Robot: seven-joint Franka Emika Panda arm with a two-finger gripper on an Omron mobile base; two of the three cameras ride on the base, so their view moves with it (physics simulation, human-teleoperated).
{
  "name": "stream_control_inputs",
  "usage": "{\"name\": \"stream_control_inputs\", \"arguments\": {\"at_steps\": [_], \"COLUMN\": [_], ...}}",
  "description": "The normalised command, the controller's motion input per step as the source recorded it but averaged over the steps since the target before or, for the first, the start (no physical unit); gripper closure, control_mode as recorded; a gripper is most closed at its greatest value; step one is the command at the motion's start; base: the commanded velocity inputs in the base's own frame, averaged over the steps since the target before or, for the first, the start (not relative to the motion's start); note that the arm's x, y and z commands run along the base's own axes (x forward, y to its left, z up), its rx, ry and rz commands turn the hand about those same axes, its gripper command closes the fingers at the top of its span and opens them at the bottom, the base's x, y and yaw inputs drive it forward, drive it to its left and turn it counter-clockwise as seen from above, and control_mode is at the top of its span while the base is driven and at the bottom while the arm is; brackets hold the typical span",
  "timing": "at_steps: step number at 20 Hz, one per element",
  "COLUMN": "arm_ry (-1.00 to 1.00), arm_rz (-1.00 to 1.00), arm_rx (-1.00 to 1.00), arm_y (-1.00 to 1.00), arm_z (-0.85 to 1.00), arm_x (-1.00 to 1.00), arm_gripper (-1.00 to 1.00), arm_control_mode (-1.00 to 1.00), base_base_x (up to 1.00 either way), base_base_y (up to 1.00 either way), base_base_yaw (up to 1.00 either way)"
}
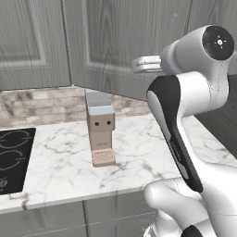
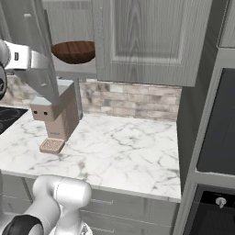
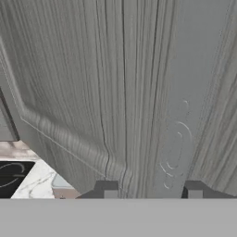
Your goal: Move the bowls from the cabinet to the plates on the dining table.
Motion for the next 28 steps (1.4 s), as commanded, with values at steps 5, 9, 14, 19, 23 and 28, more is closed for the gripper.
{"name": "stream_control_inputs", "arguments": {"at_steps": [5, 9, 14, 19, 23, 28], "arm_ry": [0.0, 0.0, 0.0, 0.0, 0.0, 0.0], "arm_rz": [0.0, 0.0, 0.0, 0.0, 0.0, 0.0], "arm_rx": [0.0, 0.0, 0.0, 0.0, 0.0, 0.0], "arm_y": [0.53, 0.49, 0.46, 0.1, 0.0, 0.0], "arm_z": [0.0, 0.0, 0.0, 0.0, 0.0, 0.0], "arm_x": [-0.39, -0.35, -0.28, -0.08, 0.0, 0.0], "arm_gripper": [1.0, 1.0, 1.0, 1.0, -1.0, -1.0], "arm_control_mode": [-1.0, -1.0, -1.0, -1.0, -1.0, -1.0], "base_base_x": [0.0, 0.0, 0.0, 0.0, 0.0, 0.0], "base_base_y": [0.0, 0.0, 0.0, 0.0, 0.0, 0.0], "base_base_yaw": [0.0, 0.0, 0.0, 0.0, 0.0, 0.0]}}
